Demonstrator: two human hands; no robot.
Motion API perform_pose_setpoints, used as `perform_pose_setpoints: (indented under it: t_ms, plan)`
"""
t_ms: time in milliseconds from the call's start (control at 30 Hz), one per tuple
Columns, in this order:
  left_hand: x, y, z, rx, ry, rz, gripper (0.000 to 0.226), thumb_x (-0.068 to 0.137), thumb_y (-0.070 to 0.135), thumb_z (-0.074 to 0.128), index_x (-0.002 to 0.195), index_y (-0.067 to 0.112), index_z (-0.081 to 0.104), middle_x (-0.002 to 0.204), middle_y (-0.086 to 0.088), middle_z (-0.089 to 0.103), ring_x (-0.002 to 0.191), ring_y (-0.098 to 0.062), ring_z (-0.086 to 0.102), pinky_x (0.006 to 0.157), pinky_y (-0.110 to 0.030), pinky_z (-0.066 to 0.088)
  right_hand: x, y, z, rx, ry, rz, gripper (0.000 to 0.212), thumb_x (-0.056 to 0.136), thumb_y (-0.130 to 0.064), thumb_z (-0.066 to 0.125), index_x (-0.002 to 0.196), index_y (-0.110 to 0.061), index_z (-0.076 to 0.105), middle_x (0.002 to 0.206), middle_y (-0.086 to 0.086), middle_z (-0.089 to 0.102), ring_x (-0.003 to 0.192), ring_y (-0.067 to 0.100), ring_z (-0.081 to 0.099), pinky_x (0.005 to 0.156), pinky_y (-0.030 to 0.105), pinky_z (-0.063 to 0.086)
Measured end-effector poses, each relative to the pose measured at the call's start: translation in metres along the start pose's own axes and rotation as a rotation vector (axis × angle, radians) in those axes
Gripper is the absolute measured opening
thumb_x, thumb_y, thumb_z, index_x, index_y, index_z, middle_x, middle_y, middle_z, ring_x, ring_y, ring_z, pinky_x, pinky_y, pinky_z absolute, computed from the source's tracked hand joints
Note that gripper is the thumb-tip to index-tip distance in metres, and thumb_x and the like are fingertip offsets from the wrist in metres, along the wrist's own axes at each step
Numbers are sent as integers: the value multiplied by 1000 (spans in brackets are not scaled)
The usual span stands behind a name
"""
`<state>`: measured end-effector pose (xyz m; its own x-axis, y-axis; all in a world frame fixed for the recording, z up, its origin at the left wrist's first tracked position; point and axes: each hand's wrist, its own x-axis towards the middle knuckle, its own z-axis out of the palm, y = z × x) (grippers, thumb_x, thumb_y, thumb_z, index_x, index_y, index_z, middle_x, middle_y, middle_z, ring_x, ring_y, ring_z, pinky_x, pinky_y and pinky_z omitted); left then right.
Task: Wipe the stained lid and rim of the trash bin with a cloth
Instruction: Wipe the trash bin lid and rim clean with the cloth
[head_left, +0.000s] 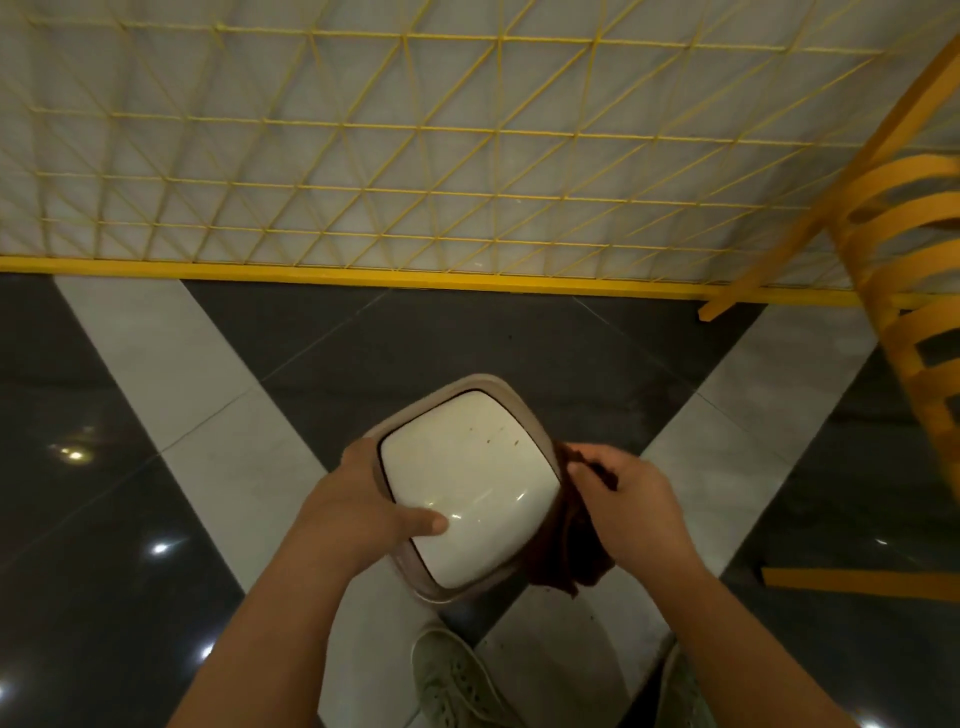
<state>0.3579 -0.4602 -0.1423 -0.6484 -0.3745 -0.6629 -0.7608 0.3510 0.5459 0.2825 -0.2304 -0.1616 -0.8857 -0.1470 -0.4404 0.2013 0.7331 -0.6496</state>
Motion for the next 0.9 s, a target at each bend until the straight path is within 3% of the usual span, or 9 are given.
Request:
perform_pose_setpoints:
  t_ms: [167, 267, 367, 433, 533, 600, 733, 833, 900]
  plan:
    - [0, 2, -6, -91, 70, 224, 88, 72, 14, 79, 140, 35, 28, 119, 14, 42, 106, -9, 41, 88, -29, 37, -29, 13, 13, 21, 50, -60, 28, 93, -29, 55, 119, -37, 60, 106, -15, 61, 92, -1, 54, 74, 10, 40]
    - [5, 4, -2, -131, 66, 283, 85, 72, 22, 78, 139, 40, 30, 135, 14, 39, 120, -14, 42, 100, -38, 41, -40, 15, 20, 18, 94, -152, 29, 91, -26, 58, 118, -36, 61, 104, -17, 60, 97, 1, 55, 81, 12, 41]
    - [9, 4, 12, -43, 6, 187, 119, 52, 48, 85, 144, 44, 9, 155, 6, 11, 144, -26, 12, 112, -54, 26, -45, 9, 27, 8, 185, -281, 30, 88, -28, 61, 117, -38, 58, 106, -22, 56, 99, -1, 52, 83, 10, 39]
    - [11, 6, 21, 64, 26, 148, 134, 52, 47, 87, 147, 39, -7, 157, 10, -10, 146, -22, -11, 116, -54, 13, -44, 2, 33, -51, 208, -382, 25, 87, -27, 63, 111, -35, 62, 107, -21, 53, 100, -1, 51, 81, 6, 36]
    - [16, 7, 24, 87, 76, 137, 137, 52, 43, 88, 147, 36, -11, 157, 12, -13, 146, -21, -12, 116, -54, 14, -29, -8, 32, -177, 226, -494, 24, 88, -29, 57, 110, -30, 67, 110, -13, 57, 101, 3, 49, 82, 6, 33]
    - [17, 8, 24, 104, 83, 148, 135, 55, 39, 88, 147, 35, -11, 157, 12, -13, 146, -23, -5, 115, -53, 20, -8, -9, 29, -137, 241, -448, 25, 91, -30, 54, 113, -32, 65, 112, -13, 57, 103, 4, 49, 90, 12, 36]
    - [16, 7, 27, 160, 58, 177, 133, 59, 42, 86, 144, 39, -16, 155, 12, -19, 145, -28, 4, 112, -54, 29, 17, -3, 28, 199, 225, -99, 26, 95, -28, 51, 118, -36, 61, 113, -17, 55, 99, -1, 51, 99, 28, 45]
    - [21, 4, 24, 174, 30, 164, 135, 52, 57, 83, 142, 44, -17, 153, 14, -22, 145, -29, -3, 112, -56, 25, -1, 7, 38, 203, 248, -109, 27, 95, -25, 52, 118, -33, 60, 115, -13, 60, 99, -2, 53, 92, 18, 45]
    - [23, 6, 25, 191, 29, 154, 134, 50, 63, 81, 142, 45, -14, 154, 15, -21, 145, -29, -6, 112, -58, 23, -20, 14, 44, 182, 298, -196, 26, 93, -24, 52, 116, -34, 61, 113, -13, 60, 102, 0, 54, 93, 21, 46]
